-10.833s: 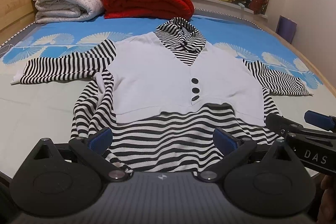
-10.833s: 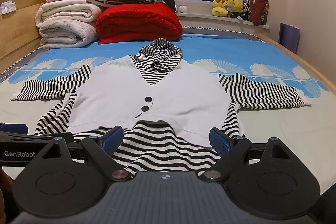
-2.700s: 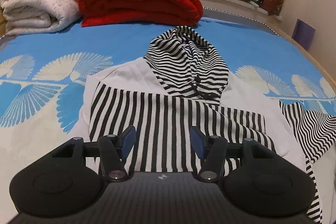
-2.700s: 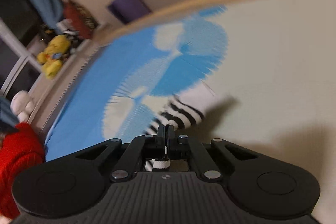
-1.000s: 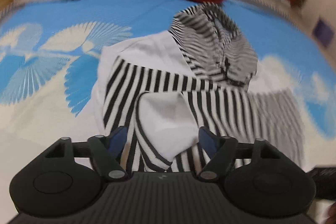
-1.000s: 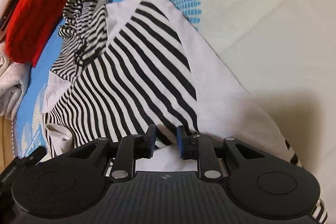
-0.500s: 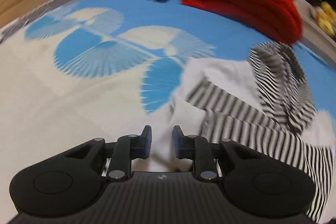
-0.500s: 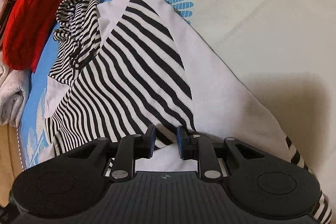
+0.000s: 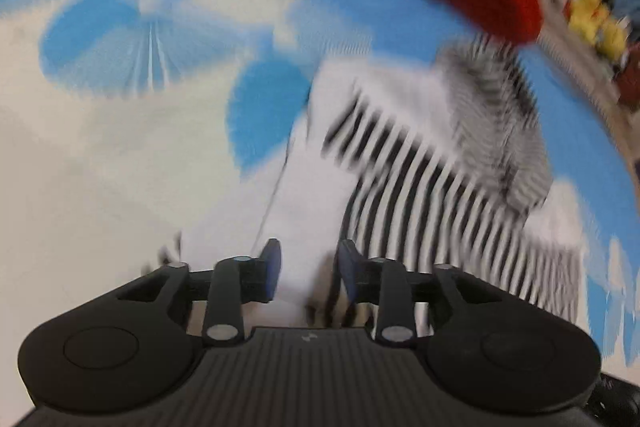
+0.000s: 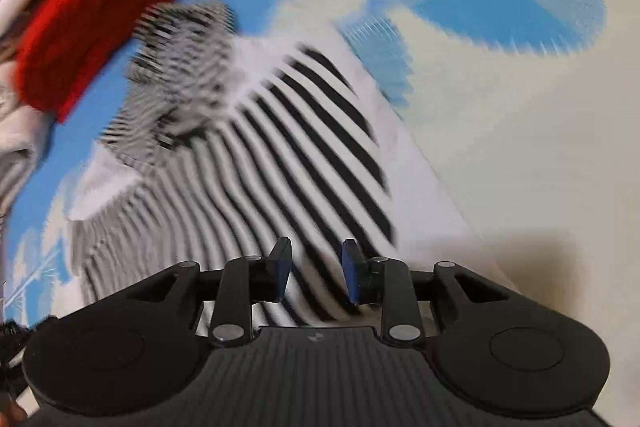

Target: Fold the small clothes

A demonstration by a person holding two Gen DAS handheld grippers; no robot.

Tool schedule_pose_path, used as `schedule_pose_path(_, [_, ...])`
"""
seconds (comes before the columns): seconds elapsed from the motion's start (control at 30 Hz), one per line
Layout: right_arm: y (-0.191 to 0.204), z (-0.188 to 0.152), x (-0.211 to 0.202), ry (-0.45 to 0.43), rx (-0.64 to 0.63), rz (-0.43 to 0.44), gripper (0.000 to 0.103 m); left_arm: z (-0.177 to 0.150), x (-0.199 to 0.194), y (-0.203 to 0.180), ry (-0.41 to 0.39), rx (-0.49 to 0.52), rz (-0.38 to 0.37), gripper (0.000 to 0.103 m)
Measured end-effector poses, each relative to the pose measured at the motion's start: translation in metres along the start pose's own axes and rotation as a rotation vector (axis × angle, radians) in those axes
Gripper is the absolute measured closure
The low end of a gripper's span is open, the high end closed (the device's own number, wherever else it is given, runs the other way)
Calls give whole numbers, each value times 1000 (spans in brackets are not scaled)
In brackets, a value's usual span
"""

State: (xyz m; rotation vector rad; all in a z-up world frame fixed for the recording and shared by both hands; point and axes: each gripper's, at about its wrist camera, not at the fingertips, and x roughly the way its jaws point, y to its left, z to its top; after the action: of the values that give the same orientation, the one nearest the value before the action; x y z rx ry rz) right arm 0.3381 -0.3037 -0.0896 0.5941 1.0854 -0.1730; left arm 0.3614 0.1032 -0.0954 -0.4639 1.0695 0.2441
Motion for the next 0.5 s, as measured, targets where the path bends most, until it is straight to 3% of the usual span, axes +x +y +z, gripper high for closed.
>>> schedule_pose_path(0.07, [-19, 2, 10, 33, 85, -7, 84, -3, 10, 8, 51, -34, 47, 66])
schedule_pose_path(0.17, [-19, 10, 6, 15, 82, -18, 85, 1, -2, -1, -3, 17, 35, 66])
schedule_pose_path(0.27, [-9, 12, -1, -25, 36, -37, 80, 0, -14, -15, -72, 107, 4, 64])
schedule_pose_path(0.33, [2, 11, -3, -40, -25, -39, 71, -3, -3, -22, -48, 131, 8, 62])
schedule_pose_path(0.4, [5, 10, 0, -18, -60, -37, 68, -10, 11, -19, 41, 123, 42, 58])
schedule_pose_path(0.5, [-1, 9, 4, 21, -39, -26, 68, -18, 15, -25, 16, 175, 94, 51])
